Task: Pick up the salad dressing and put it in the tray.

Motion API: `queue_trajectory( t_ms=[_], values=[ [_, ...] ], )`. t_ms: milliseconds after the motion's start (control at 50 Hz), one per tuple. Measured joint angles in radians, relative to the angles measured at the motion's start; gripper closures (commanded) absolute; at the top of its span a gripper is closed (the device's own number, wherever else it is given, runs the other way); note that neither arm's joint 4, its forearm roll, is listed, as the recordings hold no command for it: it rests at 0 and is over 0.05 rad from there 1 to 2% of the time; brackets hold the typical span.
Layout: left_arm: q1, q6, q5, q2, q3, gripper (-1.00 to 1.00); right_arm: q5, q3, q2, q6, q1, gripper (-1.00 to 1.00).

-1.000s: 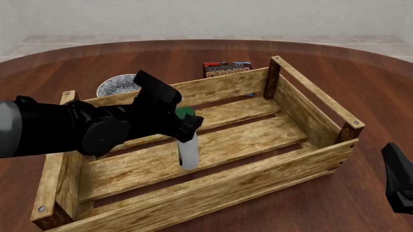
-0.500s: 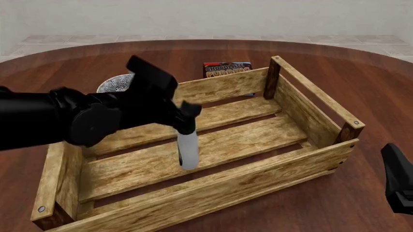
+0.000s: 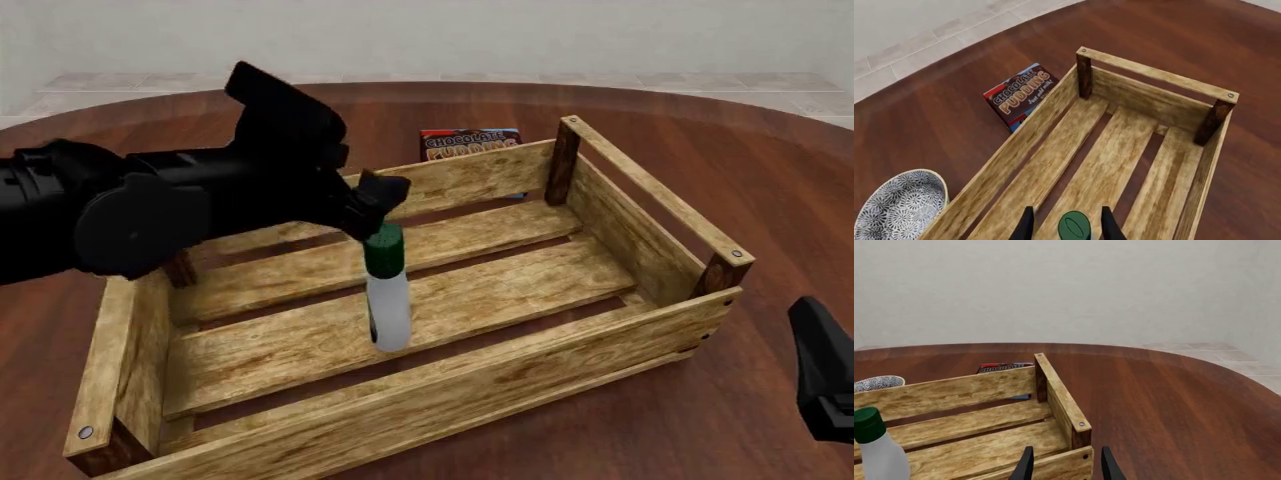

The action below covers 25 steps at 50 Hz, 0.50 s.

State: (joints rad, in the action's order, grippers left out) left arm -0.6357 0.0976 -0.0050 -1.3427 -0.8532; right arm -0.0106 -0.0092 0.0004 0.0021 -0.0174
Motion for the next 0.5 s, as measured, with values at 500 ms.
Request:
queue_trajectory(
  t_ms=[500],
  values=[
    [0.001,0.022,0.069,0.123,-0.006,-1.00,-0.003,-0.002,0.000,0.002,0.002,-1.00]
  ],
)
